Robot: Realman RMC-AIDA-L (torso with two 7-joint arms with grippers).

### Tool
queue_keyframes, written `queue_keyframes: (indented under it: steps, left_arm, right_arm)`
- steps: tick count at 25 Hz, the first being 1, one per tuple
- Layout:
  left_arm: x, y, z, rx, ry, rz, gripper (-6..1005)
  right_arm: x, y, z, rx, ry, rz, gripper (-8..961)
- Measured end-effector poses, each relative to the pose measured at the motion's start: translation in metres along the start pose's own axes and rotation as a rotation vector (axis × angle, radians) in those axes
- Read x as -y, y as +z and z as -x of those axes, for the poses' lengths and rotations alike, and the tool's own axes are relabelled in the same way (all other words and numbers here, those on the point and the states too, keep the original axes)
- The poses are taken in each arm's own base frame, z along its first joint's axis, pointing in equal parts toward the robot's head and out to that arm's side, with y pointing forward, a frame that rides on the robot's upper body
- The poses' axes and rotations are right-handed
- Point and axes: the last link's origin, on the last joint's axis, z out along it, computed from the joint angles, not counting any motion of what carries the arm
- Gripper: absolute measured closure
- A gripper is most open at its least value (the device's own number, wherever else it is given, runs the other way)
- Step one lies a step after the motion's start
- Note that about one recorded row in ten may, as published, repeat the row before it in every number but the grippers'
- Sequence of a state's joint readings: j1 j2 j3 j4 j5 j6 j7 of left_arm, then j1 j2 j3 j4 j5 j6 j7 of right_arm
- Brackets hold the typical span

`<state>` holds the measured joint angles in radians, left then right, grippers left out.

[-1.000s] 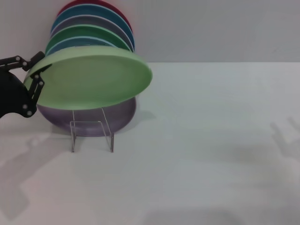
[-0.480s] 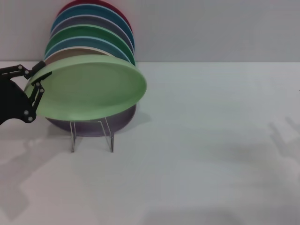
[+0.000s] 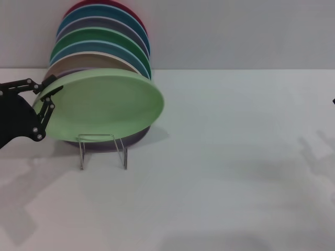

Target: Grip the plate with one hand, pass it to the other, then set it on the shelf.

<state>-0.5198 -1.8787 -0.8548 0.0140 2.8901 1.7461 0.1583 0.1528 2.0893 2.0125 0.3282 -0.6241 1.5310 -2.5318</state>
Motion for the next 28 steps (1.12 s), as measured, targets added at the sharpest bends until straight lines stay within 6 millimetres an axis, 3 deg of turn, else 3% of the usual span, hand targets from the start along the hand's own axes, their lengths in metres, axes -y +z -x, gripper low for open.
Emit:
queue_keyframes:
  steps: [10, 15, 20, 23, 28]
  left_arm:
    - [-0.024, 0.01, 0.008, 0.078, 0.061, -0.015, 873]
    - [-0.026, 0.011, 0.008, 0.085, 0.059, -0.02, 868]
    - [-0.029, 0.005, 0.002, 0.064, 0.081, -0.068, 600]
    - [-0.03, -0.004, -0.014, -0.002, 0.115, -0.159, 470]
    - [-0.014, -0.028, -0.029, -0.034, 0.011, -0.459, 477]
  right_arm:
    - [0.001, 0.002, 0.001, 0.004, -0.002, 0.006, 416]
    - [0.0, 0.004, 0.003, 0.016, -0.004, 0.017, 417]
    - [0.001, 0.006, 0.004, 0.017, -0.007, 0.018, 417]
    - [0.002, 0.006, 0.004, 0.019, -0.01, 0.012, 417]
    - [0.008, 0.003, 0.005, 0.036, -0.043, -0.049, 405]
